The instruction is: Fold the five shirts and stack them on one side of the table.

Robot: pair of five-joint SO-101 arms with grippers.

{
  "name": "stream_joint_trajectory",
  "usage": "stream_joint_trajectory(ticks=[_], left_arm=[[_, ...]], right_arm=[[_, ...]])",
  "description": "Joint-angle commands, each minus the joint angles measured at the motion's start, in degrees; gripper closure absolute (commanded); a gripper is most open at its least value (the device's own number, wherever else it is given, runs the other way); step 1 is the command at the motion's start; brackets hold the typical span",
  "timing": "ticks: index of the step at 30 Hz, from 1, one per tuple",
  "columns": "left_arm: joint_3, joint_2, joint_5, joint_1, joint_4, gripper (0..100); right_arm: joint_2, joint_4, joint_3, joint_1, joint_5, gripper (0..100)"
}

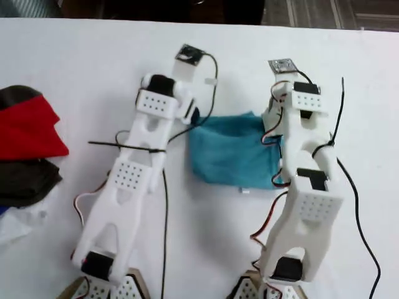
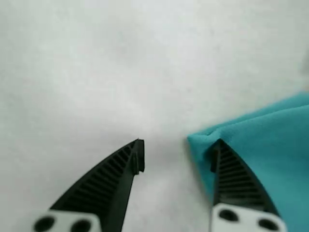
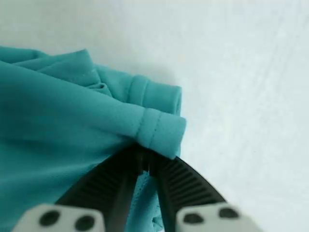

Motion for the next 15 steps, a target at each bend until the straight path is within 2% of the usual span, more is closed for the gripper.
stream_joint_trajectory(ticks=[1, 8, 12, 15], left_arm=[[-1.6, 0.1, 0.0, 0.1, -1.0, 76], [-1.7, -1.6, -0.2, -0.8, 0.9, 76], [-1.7, -5.3, 0.0, -1.1, 2.9, 76], [-1.7, -8.4, -0.3, -0.9, 6.8, 76]], right_arm=[[-1.9, 1.6, -4.1, 1.1, 0.6, 97.8], [-9.7, 7.8, -10.4, 2.6, 0.3, 97.3], [-13.5, 11.1, -9.1, 3.4, 0.5, 94.6], [-17.0, 13.6, -6.0, 3.3, 0.7, 98.1]])
